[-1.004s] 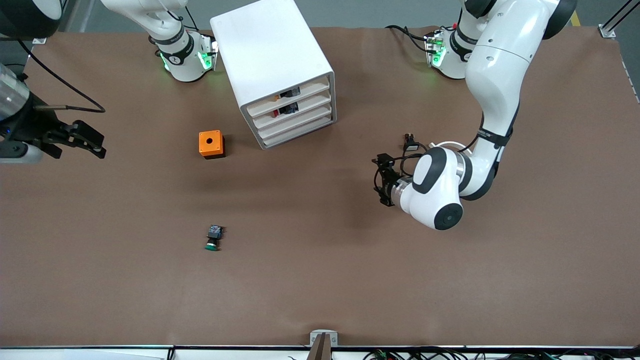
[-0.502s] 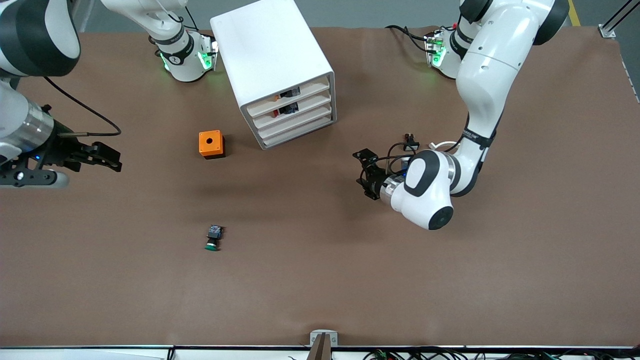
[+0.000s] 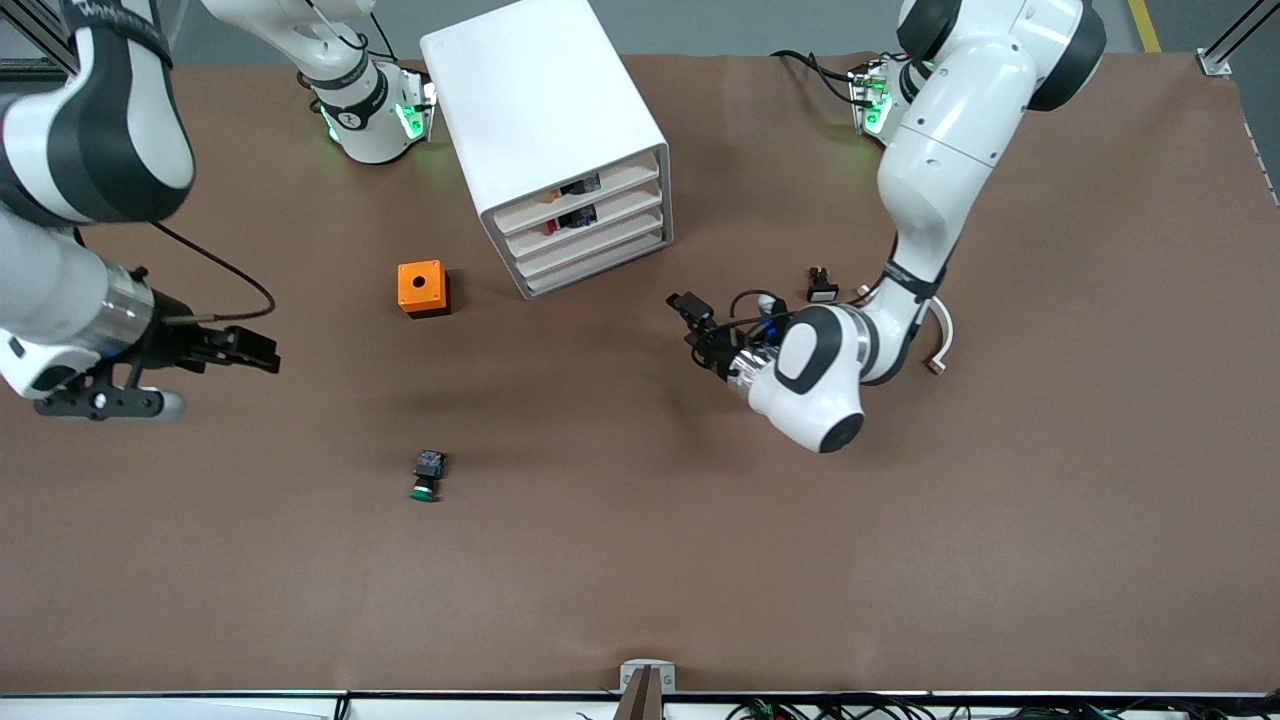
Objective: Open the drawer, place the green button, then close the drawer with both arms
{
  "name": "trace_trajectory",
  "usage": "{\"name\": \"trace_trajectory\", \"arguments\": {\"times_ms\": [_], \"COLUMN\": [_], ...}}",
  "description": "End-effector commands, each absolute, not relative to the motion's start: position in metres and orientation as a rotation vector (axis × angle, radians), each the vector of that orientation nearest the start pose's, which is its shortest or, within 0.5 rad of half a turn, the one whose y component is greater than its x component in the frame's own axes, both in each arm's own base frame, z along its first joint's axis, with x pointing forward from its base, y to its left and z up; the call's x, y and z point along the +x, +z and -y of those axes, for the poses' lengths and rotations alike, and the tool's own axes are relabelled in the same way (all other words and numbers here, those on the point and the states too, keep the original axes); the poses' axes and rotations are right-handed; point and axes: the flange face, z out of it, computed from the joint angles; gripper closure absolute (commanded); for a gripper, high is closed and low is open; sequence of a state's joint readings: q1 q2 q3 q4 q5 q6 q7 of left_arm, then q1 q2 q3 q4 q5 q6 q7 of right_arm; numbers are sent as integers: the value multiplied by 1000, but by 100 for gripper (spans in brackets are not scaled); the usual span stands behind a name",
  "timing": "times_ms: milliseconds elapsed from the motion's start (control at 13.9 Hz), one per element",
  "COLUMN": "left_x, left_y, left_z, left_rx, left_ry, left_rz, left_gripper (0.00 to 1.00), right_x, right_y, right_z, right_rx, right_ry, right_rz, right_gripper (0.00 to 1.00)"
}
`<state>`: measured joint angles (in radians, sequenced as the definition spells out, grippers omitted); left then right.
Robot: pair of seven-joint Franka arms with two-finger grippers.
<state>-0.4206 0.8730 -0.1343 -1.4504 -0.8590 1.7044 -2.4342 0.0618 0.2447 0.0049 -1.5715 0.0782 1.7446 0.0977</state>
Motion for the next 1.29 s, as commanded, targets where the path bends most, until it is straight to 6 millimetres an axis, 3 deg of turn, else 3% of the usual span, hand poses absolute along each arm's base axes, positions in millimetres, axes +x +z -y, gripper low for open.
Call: {"name": "trace_trajectory", "arguments": {"times_ms": [0, 72, 287, 645, 1004, 1219], "left_x": [516, 514, 493, 467, 440, 431], "left_y": [156, 152, 143, 151, 152, 144], "left_z": [432, 433, 454, 483, 508, 513], "left_rx": [1259, 1263, 1292, 1411, 1542, 1569], "left_ry": [-1769, -1775, -1872, -1962, -1979, -1988], "left_rz": [-2967, -2969, -2941, -2842, -2774, -2769], "left_gripper": [10, 17, 19, 35, 36, 44], "right_x": [641, 644, 651, 664, 665, 667], "right_y": [467, 456, 421, 368, 295, 251], "right_z": [-57, -60, -83, -111, -144, -157], "right_rx": [-3038, -3036, -3010, -2975, -2957, -2944], "right_ry": [137, 153, 213, 212, 152, 88], "right_rz": [-162, -190, -316, -444, -526, -552], "right_gripper": [0, 0, 0, 0, 0, 0]}}
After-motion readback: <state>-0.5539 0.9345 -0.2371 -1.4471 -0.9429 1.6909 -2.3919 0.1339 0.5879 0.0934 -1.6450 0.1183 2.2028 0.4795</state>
